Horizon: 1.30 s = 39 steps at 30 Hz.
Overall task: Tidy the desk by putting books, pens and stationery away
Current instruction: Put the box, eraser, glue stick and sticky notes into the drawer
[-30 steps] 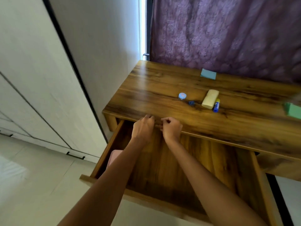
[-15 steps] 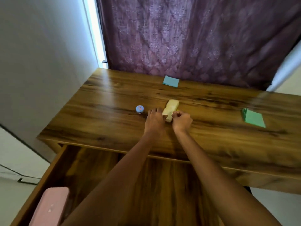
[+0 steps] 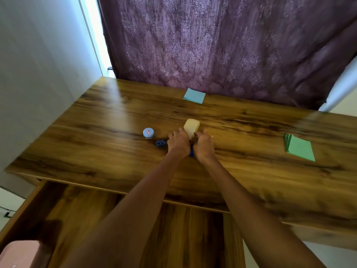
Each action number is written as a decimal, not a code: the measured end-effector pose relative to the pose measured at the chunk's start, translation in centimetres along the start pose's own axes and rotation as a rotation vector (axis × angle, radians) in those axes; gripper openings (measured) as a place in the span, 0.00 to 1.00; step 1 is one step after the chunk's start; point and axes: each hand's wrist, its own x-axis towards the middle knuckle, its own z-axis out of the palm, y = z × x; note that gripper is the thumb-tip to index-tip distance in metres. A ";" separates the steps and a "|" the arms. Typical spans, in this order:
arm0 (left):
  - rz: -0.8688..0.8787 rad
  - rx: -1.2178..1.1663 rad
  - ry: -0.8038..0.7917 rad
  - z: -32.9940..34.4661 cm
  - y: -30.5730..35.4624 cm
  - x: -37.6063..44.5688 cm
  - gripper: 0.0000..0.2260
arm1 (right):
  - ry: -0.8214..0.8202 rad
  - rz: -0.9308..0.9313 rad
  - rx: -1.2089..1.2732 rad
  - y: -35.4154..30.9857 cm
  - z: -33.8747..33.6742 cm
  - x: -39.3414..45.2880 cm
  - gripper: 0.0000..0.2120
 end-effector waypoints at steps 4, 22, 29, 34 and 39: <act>-0.109 -0.136 0.005 0.0 0.4 0.9 0.26 | -0.010 -0.007 0.079 0.2 0.5 0.6 0.19; 0.075 -0.701 0.327 -4.3 -4.6 -6.1 0.25 | 0.169 0.203 0.705 -6.8 -0.8 -5.7 0.22; 0.016 -0.711 0.399 -7.5 -12.2 -12.9 0.26 | -0.144 0.111 0.817 -12.4 2.6 -12.3 0.10; -0.037 -0.747 0.451 -9.6 -20.1 -17.0 0.17 | -0.278 0.139 0.799 -15.9 5.7 -16.8 0.07; -0.161 -0.756 0.586 -11.6 -26.3 -19.4 0.13 | -0.683 0.227 0.738 -18.5 7.6 -21.2 0.16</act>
